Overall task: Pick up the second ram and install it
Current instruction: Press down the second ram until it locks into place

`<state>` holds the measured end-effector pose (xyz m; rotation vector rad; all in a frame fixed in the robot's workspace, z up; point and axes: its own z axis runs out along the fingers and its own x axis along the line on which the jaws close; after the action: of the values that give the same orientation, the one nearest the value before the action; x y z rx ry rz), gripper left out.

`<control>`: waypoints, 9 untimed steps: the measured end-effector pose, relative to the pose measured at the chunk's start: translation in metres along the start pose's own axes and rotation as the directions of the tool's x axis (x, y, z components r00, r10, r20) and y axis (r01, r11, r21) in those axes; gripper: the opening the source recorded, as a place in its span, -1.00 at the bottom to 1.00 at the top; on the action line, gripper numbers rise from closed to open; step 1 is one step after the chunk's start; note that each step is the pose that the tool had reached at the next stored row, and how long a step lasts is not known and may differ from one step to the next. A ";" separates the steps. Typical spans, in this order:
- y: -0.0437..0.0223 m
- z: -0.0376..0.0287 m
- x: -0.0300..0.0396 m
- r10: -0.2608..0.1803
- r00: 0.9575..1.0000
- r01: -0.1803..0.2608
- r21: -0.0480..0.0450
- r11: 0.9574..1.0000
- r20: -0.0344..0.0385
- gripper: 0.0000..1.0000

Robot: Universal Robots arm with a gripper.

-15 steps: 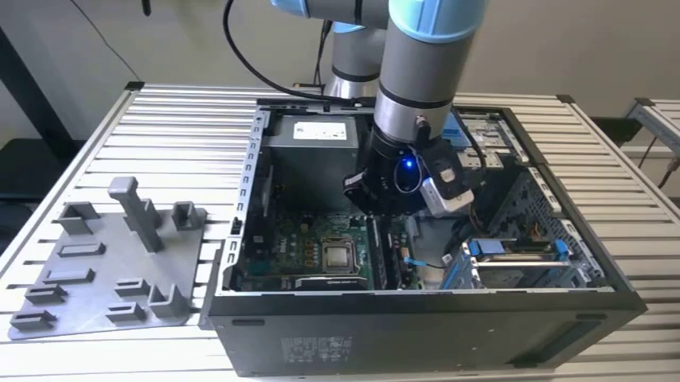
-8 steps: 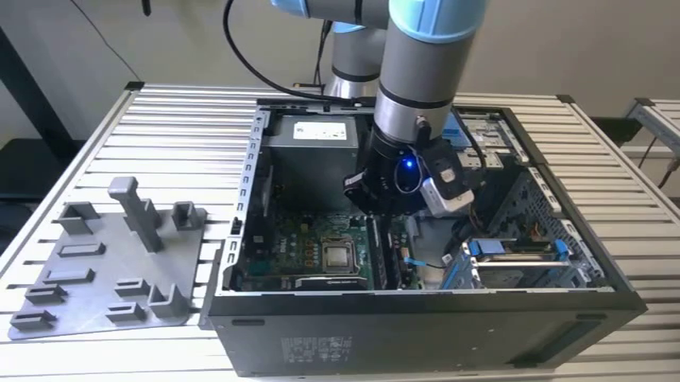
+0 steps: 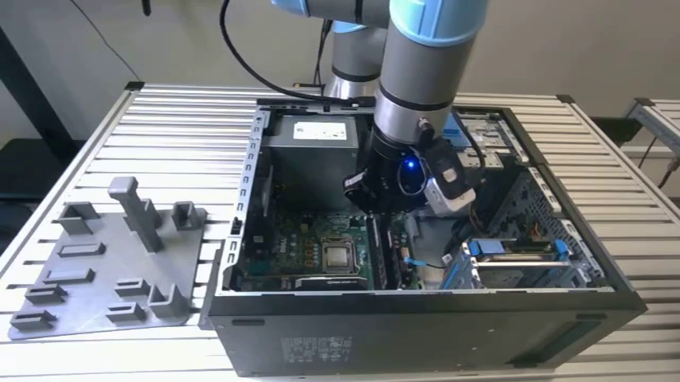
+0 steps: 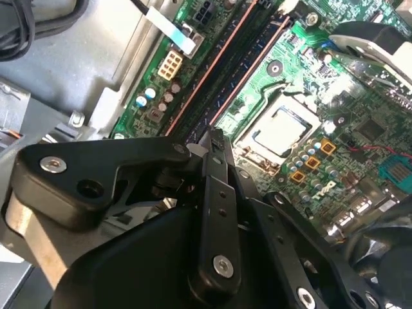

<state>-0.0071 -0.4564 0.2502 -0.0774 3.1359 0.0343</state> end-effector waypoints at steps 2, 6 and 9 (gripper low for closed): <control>0.0000 0.0001 0.0000 -0.037 0.999 0.037 0.000 0.999 0.000 -0.79; 0.0000 0.0002 0.0000 -0.110 0.994 0.110 -0.001 0.994 -0.001 -0.79; -0.0001 0.0002 0.0000 -0.163 0.987 0.163 -0.001 0.987 -0.001 -0.79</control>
<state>-0.0071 -0.4565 0.2499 -0.3342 3.1182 0.0345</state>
